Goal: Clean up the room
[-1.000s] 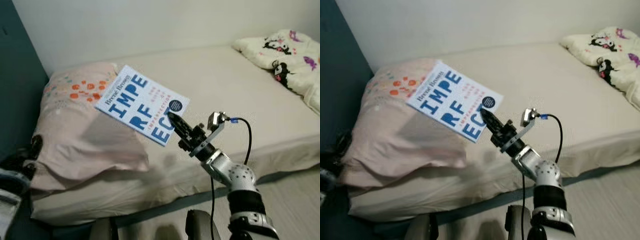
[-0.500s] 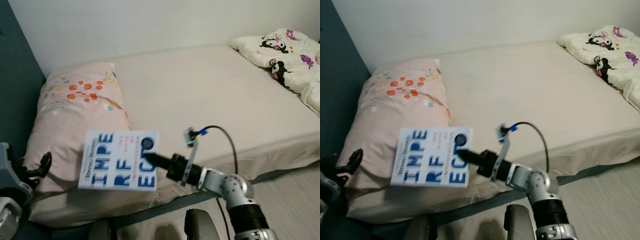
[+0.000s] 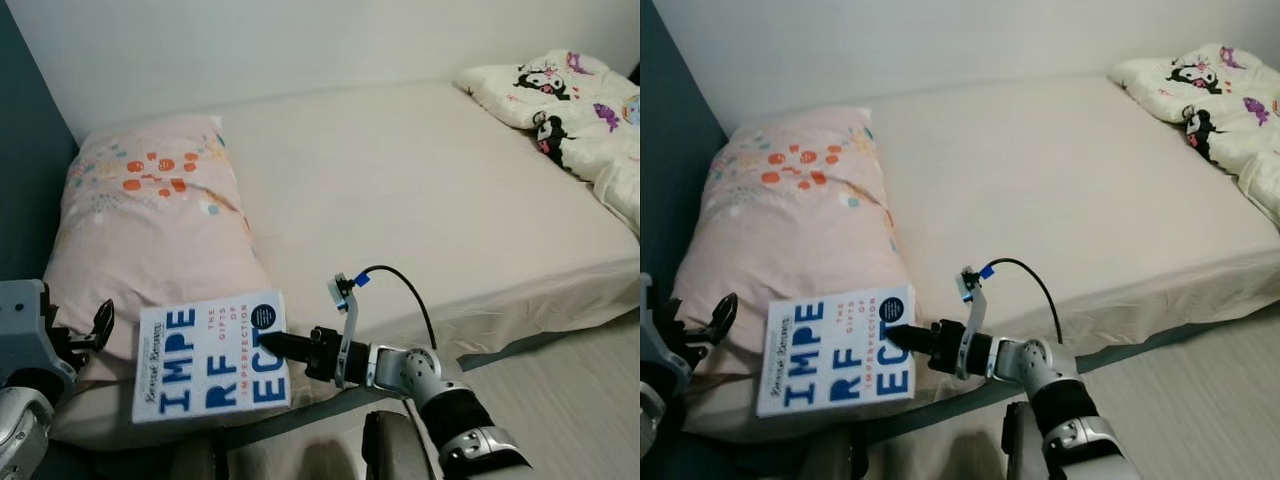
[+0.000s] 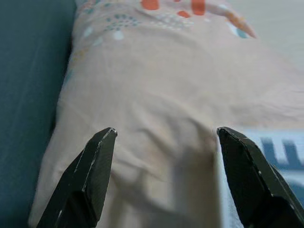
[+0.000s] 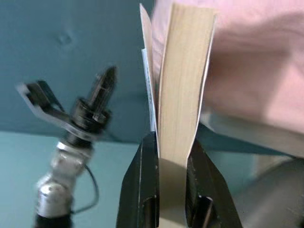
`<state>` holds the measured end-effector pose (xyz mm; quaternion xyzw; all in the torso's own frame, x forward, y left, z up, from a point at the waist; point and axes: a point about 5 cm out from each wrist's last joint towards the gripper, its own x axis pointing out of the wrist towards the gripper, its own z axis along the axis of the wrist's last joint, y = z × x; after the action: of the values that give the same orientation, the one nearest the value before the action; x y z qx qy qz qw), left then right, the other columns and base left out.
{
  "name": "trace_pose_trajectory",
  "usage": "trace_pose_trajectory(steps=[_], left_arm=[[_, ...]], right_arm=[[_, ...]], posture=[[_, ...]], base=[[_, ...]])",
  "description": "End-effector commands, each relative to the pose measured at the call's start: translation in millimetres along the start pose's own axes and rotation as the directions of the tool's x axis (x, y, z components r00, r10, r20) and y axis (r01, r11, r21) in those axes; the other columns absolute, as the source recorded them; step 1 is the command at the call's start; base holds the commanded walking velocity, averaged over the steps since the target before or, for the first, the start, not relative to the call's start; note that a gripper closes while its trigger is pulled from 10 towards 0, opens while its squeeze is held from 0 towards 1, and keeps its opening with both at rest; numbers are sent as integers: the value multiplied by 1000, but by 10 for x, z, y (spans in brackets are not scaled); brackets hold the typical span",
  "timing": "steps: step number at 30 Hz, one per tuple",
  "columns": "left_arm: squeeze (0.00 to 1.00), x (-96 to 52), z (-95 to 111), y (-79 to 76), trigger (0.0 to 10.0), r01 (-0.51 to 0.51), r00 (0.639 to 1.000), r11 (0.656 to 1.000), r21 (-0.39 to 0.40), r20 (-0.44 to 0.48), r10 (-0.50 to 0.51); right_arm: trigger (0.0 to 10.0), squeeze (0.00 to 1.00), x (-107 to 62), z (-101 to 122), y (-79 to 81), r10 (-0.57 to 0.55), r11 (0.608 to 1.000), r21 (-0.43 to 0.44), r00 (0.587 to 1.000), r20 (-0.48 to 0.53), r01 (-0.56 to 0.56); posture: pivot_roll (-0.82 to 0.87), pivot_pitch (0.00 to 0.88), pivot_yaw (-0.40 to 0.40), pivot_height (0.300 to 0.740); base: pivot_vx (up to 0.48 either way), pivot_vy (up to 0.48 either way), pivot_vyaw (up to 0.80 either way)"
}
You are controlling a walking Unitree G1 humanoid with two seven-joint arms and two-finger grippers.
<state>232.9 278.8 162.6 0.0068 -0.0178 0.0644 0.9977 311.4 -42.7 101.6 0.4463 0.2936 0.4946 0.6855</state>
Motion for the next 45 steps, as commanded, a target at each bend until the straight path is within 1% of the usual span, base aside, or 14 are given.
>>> trace_pose_trajectory(steps=[1, 2, 3, 6, 10, 13, 15, 18, 22, 24, 27, 29, 31, 45], left_arm=[[0, -21, 0, -22, 10000, 11, 1000, 1000, 13, -6, -11], [0, -16, 16, -39, 10000, 26, 1000, 1000, 16, -2, -26], [0, -16, 16, -39, 10000, 26, 1000, 1000, 16, -2, -26], [0, 16, 72, -84, 10000, 64, 998, 998, 27, 11, -64], [0, 25, 86, -95, 10000, 70, 997, 997, 31, 14, -71], [0, 41, 119, -124, 10000, 87, 996, 996, 31, 23, -87], [0, 44, 134, -142, 10000, 92, 995, 995, 27, 29, -93], [0, 45, 136, -156, 10000, 94, 995, 995, 22, 31, -94], [0, 53, 140, -169, 10000, 99, 994, 995, 17, 32, -100], [0, 61, 146, -185, 10000, 110, 993, 994, 11, 33, -111], [0, 66, 150, -195, 10000, 117, 992, 993, 11, 34, -117], [0, 74, 156, -206, 10000, 122, 992, 992, 11, 36, -122], [0, 79, 161, -215, 10000, 126, 991, 992, 11, 38, -126], [0, 113, 174, -200, 10000, 114, 993, 993, 17, 37, -114]], right_arm=[[0, 0, 24, 12, 39, 62, 997, 36, 997, 39, -63], [0, 0, 65, -15, 55, 95, 993, 68, 995, 41, -98], [0, 0, 65, -15, 55, 95, 993, 68, 995, 41, -98], [0, 0, 161, -163, -1, 101, 985, 140, 995, -12, -98], [0, 0, 180, -196, -14, 98, 984, 152, 995, -27, -93], [0, 0, 228, -291, -14, 108, 982, 164, 991, -84, -93], [0, 0, 267, -433, -14, 126, 980, 173, 977, -171, -96], [0, 0, 248, -558, -60, 117, 980, 185, 962, -247, -72], [0, 0, 220, -572, -99, 91, 981, 190, 962, -256, -43], [0, 0, 178, -605, -164, 49, 981, 194, 956, -289, 9], [0, 0, 142, -607, -259, -54, 981, 164, 961, -270, 101], [0, 0, 95, -519, -359, -183, 962, 174, 969, -167, 212], [0, 0, 53, -433, -402, -241, 947, 197, 966, -91, 255], [0, 0, -91, -194, -470, -345, 923, 191, 938, 30, 333]], posture=[[87, 265, -77, 577], [95, 272, -77, 577], [95, 272, -77, 577], [121, 293, -81, 577], [125, 296, -82, 577], [132, 300, -85, 577], [136, 296, -91, 577], [137, 292, -92, 577], [136, 291, -92, 577], [136, 288, -91, 577], [136, 287, -91, 577], [140, 285, -89, 577], [139, 285, -89, 577], [147, 284, -83, 577]], base=[[0, 0, 0], [0, 0, 0], [0, 0, 0], [0, 0, 0], [0, 0, 0], [0, 0, 0], [0, 0, 0], [0, 0, 0], [0, 0, 0], [0, 0, 0], [0, 0, 0], [0, 0, 0], [0, 0, 0], [0, 0, 0]])
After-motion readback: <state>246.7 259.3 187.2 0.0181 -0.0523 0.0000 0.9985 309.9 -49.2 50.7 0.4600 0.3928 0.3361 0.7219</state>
